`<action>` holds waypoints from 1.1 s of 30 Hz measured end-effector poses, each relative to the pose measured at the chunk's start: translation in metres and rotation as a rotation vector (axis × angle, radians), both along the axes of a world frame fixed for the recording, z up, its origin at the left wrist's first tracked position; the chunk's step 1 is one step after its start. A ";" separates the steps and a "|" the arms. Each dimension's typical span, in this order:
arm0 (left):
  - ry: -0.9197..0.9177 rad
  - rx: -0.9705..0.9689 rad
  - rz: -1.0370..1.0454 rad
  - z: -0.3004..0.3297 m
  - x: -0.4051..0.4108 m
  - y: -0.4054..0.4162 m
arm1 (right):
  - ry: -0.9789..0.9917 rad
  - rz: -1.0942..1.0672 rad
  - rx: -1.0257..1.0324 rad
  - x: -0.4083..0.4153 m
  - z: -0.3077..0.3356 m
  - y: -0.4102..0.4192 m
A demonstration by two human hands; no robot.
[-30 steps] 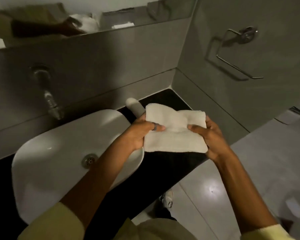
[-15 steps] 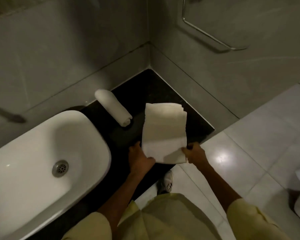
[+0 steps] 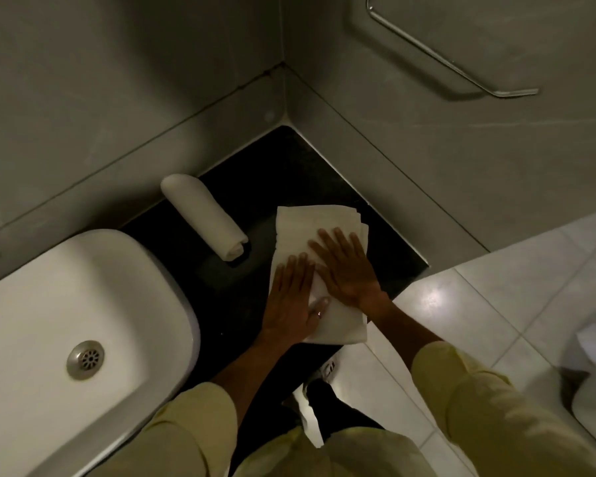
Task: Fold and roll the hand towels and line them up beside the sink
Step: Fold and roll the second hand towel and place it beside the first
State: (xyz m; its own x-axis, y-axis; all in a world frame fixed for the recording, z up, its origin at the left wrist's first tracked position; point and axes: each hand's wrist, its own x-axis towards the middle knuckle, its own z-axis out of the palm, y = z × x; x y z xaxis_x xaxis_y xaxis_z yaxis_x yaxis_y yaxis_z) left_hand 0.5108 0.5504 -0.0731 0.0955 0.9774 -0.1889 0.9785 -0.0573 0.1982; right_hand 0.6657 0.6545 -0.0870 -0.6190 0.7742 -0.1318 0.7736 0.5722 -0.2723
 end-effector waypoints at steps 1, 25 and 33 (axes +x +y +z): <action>-0.018 -0.014 0.020 -0.002 0.000 0.001 | 0.004 -0.002 0.000 0.000 -0.001 0.010; 0.075 -0.136 -0.069 0.064 -0.044 0.168 | -0.198 0.043 0.116 -0.001 0.063 0.108; -0.017 0.008 -0.152 0.018 -0.051 0.096 | -0.100 -0.184 -0.063 0.009 0.053 0.037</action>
State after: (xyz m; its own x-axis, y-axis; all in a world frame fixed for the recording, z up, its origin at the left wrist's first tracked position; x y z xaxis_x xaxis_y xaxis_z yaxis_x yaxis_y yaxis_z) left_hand 0.4595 0.6460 -0.0554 0.2461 0.9527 -0.1781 0.9547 -0.2066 0.2140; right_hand 0.6745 0.6914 -0.0341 -0.4498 0.8610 -0.2373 0.8883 0.4035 -0.2194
